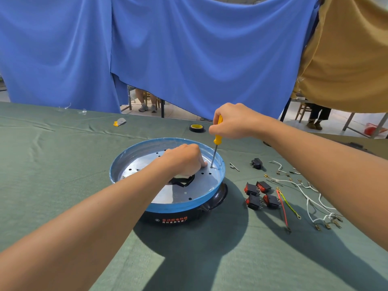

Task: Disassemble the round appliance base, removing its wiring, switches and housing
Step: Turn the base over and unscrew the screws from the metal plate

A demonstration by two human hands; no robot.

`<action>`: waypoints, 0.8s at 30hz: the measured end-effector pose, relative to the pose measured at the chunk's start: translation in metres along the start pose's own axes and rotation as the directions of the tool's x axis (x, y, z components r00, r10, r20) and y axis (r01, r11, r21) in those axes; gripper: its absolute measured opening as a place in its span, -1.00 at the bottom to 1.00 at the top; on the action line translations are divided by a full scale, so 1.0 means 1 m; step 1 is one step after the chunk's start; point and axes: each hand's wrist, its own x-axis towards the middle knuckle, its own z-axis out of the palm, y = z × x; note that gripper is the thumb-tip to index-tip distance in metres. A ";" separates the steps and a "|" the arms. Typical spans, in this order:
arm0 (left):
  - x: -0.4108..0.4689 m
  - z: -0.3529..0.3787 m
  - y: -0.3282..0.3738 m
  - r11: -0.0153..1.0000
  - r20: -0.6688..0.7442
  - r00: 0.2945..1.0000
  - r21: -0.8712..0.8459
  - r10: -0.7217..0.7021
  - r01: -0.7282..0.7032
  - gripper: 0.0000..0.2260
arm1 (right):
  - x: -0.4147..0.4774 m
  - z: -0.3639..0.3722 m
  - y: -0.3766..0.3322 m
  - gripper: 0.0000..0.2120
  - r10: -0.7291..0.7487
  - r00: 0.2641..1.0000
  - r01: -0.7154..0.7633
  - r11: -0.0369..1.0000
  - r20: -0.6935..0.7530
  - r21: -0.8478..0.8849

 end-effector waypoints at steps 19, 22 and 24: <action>0.001 0.001 -0.003 1.000 -0.007 1.000 0.012 0.005 -0.005 -0.71 | -0.001 -0.006 -0.003 -0.97 -0.091 0.994 0.094 0.994 0.055 -0.051; 0.000 0.001 -0.002 1.000 -0.009 1.000 0.016 0.000 0.001 -0.70 | -0.001 -0.007 -0.003 -0.74 -0.045 0.997 0.050 0.995 0.063 -0.084; -0.001 0.001 -0.002 1.000 -0.012 1.000 0.005 -0.003 0.003 -0.70 | -0.001 -0.007 -0.002 -0.53 0.012 1.000 -0.012 0.991 -0.003 -0.134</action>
